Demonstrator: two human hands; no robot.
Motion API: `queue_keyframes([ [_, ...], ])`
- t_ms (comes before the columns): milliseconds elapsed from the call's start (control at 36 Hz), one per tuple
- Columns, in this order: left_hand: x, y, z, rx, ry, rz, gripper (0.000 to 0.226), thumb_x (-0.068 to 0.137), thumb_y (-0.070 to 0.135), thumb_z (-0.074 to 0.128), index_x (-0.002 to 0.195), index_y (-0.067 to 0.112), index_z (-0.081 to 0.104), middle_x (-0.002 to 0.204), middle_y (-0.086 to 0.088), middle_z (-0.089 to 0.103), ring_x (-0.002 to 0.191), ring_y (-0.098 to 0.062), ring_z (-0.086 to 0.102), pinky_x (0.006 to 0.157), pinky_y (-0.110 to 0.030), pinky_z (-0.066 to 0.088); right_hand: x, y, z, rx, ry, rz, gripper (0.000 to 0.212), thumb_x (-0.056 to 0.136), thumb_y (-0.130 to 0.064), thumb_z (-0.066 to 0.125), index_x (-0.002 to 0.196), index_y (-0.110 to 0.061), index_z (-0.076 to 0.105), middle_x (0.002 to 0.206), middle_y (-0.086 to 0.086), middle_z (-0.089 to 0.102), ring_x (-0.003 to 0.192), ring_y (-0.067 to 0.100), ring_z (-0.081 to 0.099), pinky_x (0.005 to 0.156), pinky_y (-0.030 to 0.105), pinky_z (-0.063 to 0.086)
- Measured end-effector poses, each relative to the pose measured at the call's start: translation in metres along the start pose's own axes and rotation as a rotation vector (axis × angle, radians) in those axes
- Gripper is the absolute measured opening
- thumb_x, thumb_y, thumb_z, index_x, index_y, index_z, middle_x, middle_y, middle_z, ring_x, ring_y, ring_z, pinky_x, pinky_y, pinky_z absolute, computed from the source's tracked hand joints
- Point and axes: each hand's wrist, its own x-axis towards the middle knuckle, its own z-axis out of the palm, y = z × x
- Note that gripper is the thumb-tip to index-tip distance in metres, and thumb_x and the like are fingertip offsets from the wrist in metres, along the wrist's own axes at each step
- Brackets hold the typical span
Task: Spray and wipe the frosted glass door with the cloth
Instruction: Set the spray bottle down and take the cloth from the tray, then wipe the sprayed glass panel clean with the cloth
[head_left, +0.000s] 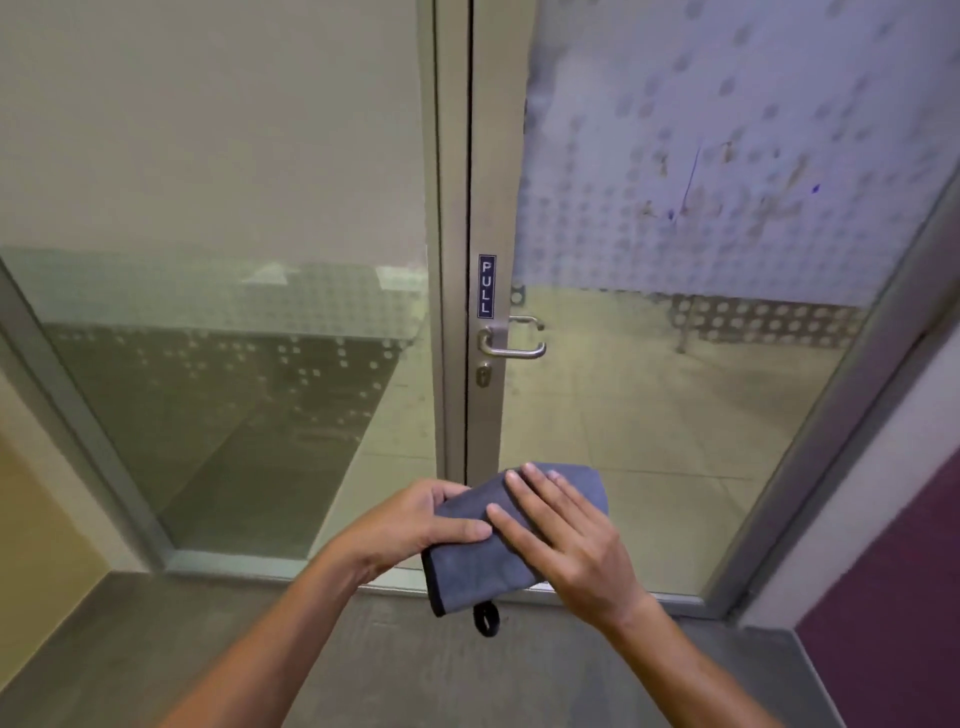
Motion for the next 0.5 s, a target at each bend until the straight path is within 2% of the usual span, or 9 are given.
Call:
queue_keyframes([
  [83, 0.026, 0.007, 0.003, 0.085, -0.046, 0.013, 0.030, 0.089, 0.021, 0.081, 0.114, 0.004, 0.079, 0.120, -0.019, 0.080, 0.103, -0.019, 0.073, 0.089, -0.029, 0.055, -0.011, 0.023, -0.002, -0.041, -0.010, 0.037, 0.036, 0.103, -0.007, 0.053, 0.138, -0.010, 0.061, 0.144, 0.018, 0.058, 0.139, 0.035, 0.051, 0.108, 0.050, 0.048],
  [167, 0.053, 0.016, 0.011, 0.152, -0.042, 0.028, 0.017, 0.084, 0.027, 0.083, 0.093, 0.014, 0.082, 0.092, -0.001, 0.080, 0.084, -0.007, 0.069, 0.072, -0.020, 0.052, -0.021, 0.045, -0.001, -0.065, -0.010, 0.085, 0.033, 0.104, -0.006, 0.050, 0.133, -0.006, 0.067, 0.143, 0.014, 0.060, 0.138, 0.031, 0.054, 0.105, 0.049, 0.051],
  [250, 0.083, 0.024, 0.021, 0.340, 0.081, 0.069, 0.039, 0.075, 0.052, 0.078, 0.082, 0.014, 0.076, 0.076, 0.008, 0.066, 0.072, -0.008, 0.056, 0.065, -0.028, 0.041, -0.028, 0.073, 0.003, -0.087, -0.015, 0.156, 0.033, 0.104, -0.004, 0.048, 0.128, -0.006, 0.071, 0.141, 0.012, 0.063, 0.135, 0.029, 0.056, 0.105, 0.047, 0.051],
  [278, 0.094, 0.027, 0.023, 0.399, 0.118, 0.083, 0.048, 0.076, 0.056, 0.075, 0.086, 0.010, 0.075, 0.076, 0.007, 0.063, 0.072, -0.010, 0.054, 0.067, -0.031, 0.040, -0.030, 0.084, 0.003, -0.100, -0.018, 0.184, 0.033, 0.104, -0.004, 0.048, 0.126, -0.007, 0.072, 0.139, 0.012, 0.064, 0.134, 0.029, 0.057, 0.105, 0.047, 0.052],
  [306, 0.105, 0.029, 0.024, 0.425, 0.137, 0.088, 0.047, 0.081, 0.054, 0.075, 0.092, 0.009, 0.075, 0.079, 0.006, 0.064, 0.073, -0.010, 0.055, 0.068, -0.031, 0.042, -0.033, 0.097, 0.003, -0.117, -0.023, 0.209, 0.033, 0.102, -0.002, 0.048, 0.125, -0.007, 0.072, 0.138, 0.012, 0.065, 0.133, 0.029, 0.058, 0.104, 0.047, 0.052],
  [389, 0.142, 0.034, 0.023, 0.408, 0.191, 0.051, 0.011, 0.097, 0.029, 0.075, 0.105, 0.020, 0.074, 0.091, 0.006, 0.074, 0.077, -0.006, 0.067, 0.073, -0.024, 0.054, -0.041, 0.140, -0.002, -0.183, -0.044, 0.262, 0.035, 0.096, 0.001, 0.052, 0.123, -0.007, 0.074, 0.136, 0.012, 0.067, 0.130, 0.031, 0.061, 0.102, 0.048, 0.053],
  [500, 0.192, 0.051, 0.024, 0.641, 0.297, 0.092, 0.022, 0.097, 0.034, 0.075, 0.115, 0.022, 0.075, 0.108, 0.009, 0.078, 0.093, -0.004, 0.073, 0.083, -0.021, 0.056, -0.051, 0.199, -0.013, -0.250, -0.061, 0.324, 0.036, 0.098, 0.000, 0.049, 0.120, -0.008, 0.075, 0.132, 0.012, 0.069, 0.125, 0.033, 0.064, 0.098, 0.050, 0.056],
])
